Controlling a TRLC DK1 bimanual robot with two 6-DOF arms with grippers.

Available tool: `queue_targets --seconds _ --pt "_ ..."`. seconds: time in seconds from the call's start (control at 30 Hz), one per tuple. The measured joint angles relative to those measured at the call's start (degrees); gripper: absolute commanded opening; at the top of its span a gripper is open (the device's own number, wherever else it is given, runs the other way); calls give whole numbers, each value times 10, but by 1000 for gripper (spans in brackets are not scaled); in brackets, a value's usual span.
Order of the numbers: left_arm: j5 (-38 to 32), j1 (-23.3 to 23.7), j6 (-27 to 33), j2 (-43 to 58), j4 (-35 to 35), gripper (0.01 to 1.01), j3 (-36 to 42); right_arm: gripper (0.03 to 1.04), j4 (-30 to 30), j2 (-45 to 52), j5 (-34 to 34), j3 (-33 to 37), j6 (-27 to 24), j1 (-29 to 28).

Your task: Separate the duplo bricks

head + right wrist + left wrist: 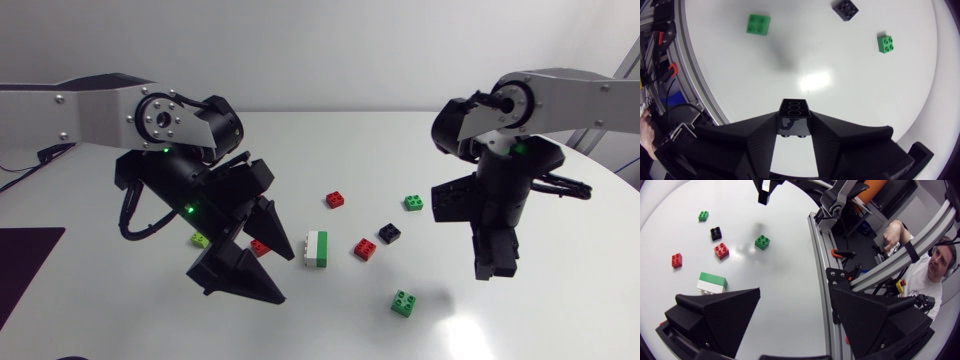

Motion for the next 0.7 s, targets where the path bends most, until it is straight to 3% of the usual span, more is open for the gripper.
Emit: queue_targets --seconds 0.3,0.37,0.63,0.7 --pt "-7 17 4 -12 0 989 -21 352 122 106 128 -99 -3 3" --pt "-9 18 5 -13 0 989 -21 352 122 119 151 -116 -5 10" --pt "-14 18 7 -13 0 989 -22 359 156 153 146 -122 10 65" --pt "-14 17 7 -13 1 989 -22 436 169 163 138 -122 16 77"
